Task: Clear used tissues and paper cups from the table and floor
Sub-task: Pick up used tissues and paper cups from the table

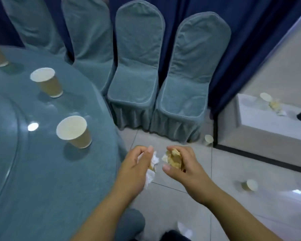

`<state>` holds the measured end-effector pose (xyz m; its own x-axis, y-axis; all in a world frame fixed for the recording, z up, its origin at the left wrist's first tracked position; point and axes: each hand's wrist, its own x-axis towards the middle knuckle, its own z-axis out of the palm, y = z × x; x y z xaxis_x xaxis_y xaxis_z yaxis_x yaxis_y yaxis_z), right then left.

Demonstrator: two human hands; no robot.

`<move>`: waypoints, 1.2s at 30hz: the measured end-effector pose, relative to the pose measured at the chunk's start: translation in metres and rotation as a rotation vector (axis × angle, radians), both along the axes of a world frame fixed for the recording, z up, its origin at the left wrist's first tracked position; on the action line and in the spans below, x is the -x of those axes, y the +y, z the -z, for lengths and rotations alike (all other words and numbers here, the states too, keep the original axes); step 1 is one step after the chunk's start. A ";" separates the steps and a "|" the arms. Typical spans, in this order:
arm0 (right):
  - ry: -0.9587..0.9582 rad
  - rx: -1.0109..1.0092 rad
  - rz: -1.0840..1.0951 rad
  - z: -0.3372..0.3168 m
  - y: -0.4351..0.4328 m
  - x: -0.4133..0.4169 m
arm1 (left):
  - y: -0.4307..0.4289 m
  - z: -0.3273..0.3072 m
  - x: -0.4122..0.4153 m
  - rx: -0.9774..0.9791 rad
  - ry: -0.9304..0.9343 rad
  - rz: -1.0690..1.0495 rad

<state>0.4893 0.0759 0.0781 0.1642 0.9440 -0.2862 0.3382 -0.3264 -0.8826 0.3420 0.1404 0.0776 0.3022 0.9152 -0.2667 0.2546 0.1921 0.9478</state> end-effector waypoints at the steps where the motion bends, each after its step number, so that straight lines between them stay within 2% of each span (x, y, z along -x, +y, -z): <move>1: 0.029 0.014 -0.010 -0.001 -0.014 -0.014 | -0.008 -0.001 -0.020 0.047 0.018 0.054; 5: -0.004 0.082 -0.029 -0.005 -0.065 -0.072 | -0.043 0.003 -0.104 0.147 0.109 0.288; 10: -0.078 0.054 0.145 -0.004 -0.129 -0.149 | -0.092 -0.001 -0.205 0.507 -0.169 0.514; 12: -0.095 0.050 0.248 -0.006 -0.153 -0.177 | -0.111 0.001 -0.241 0.517 -0.204 0.647; 17: -0.156 0.030 0.532 -0.003 -0.202 -0.236 | -0.150 0.012 -0.325 0.441 -0.139 0.916; 22: -0.216 0.006 0.826 0.014 -0.241 -0.286 | -0.180 0.028 -0.406 0.468 -0.050 1.150; 27: 0.138 -0.042 1.249 0.037 -0.277 -0.340 | -0.209 0.040 -0.489 0.456 0.141 1.361; 30: 0.320 -0.060 1.497 0.045 -0.302 -0.372 | -0.224 0.046 -0.541 0.350 0.267 1.507; 36: 0.448 -0.013 1.923 0.072 -0.361 -0.413 | -0.269 0.063 -0.620 0.194 0.374 1.645</move>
